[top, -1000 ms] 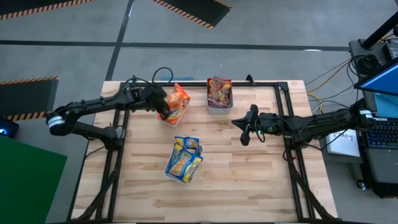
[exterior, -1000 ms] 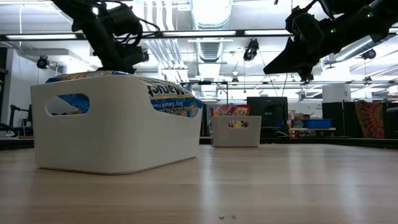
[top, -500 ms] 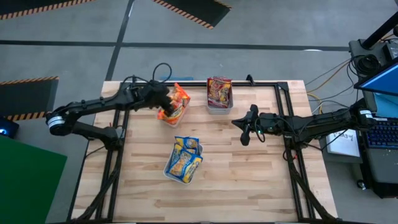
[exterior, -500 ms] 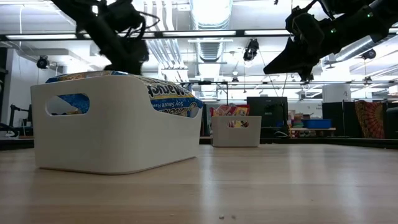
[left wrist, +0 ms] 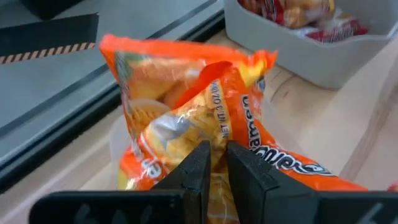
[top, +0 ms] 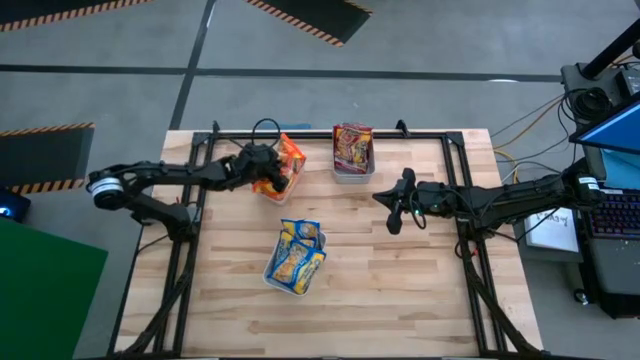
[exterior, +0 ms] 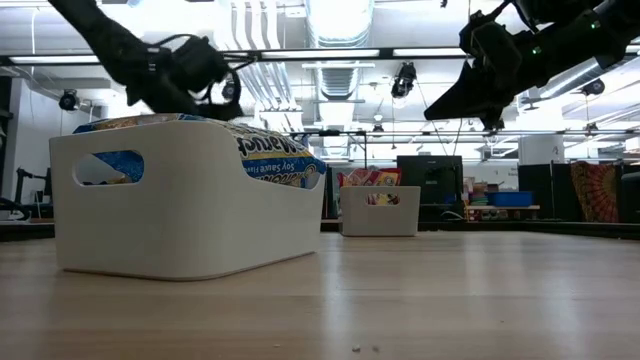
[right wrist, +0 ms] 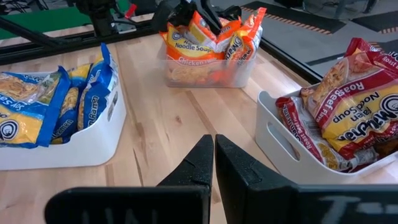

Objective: Sort Maruchan noodles
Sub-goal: Put the orange noodle pack into the transparent bin

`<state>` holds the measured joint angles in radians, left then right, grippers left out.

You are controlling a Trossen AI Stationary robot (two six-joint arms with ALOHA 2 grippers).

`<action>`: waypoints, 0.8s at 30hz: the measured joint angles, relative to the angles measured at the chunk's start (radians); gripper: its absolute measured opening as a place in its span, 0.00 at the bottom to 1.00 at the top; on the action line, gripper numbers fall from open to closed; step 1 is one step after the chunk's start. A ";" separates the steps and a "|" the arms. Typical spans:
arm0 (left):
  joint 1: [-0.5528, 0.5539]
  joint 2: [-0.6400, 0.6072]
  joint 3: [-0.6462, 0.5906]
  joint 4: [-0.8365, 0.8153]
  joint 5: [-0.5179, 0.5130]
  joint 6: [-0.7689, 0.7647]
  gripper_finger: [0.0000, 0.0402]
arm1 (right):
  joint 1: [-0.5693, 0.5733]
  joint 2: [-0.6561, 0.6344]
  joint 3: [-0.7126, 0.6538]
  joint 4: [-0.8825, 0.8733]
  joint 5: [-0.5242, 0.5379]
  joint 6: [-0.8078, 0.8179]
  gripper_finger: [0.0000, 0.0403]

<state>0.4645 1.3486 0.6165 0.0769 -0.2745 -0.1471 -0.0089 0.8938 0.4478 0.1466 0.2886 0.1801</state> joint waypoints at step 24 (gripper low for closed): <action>-0.078 -0.031 0.084 -0.002 0.154 -0.011 0.10 | 0.000 0.000 -0.014 0.001 0.000 0.009 0.02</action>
<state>0.3864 1.3176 0.7002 0.0748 -0.1210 -0.1578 -0.0090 0.8936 0.4335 0.1474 0.2890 0.1894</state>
